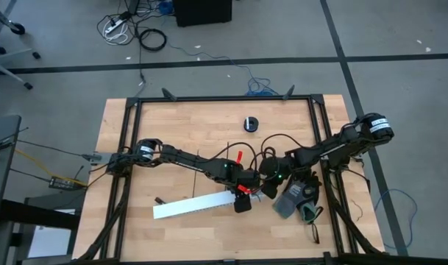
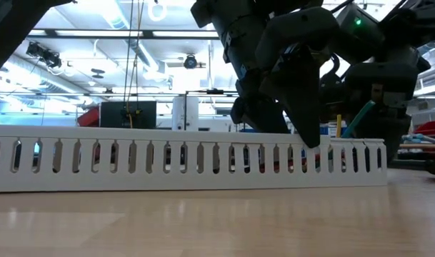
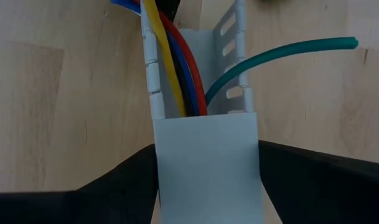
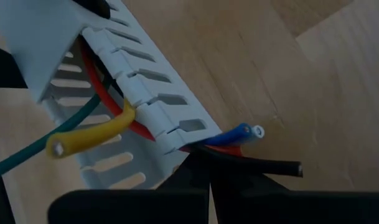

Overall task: Ziptie cables
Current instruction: Close the white cable duct

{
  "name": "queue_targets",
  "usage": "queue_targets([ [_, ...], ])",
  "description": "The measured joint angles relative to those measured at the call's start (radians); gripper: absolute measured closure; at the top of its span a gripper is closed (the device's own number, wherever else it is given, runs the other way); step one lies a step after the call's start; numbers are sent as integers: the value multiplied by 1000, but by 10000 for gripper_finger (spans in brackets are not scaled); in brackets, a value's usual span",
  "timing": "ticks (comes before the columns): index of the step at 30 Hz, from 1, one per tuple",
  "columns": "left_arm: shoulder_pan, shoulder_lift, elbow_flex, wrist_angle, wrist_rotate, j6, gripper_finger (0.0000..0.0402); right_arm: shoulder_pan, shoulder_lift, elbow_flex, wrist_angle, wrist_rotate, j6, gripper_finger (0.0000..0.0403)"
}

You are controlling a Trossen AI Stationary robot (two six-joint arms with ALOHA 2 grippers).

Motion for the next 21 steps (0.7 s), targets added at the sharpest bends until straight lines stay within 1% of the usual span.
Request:
queue_targets([
  [10,8,17,0,31,34,-4,170,36,0,0,8,43,38,402],
  [16,13,19,0,45,46,5,170,41,0,0,13,45,41,402],
  [21,15,20,0,46,48,7,170,38,1,0,21,28,30,402],
])
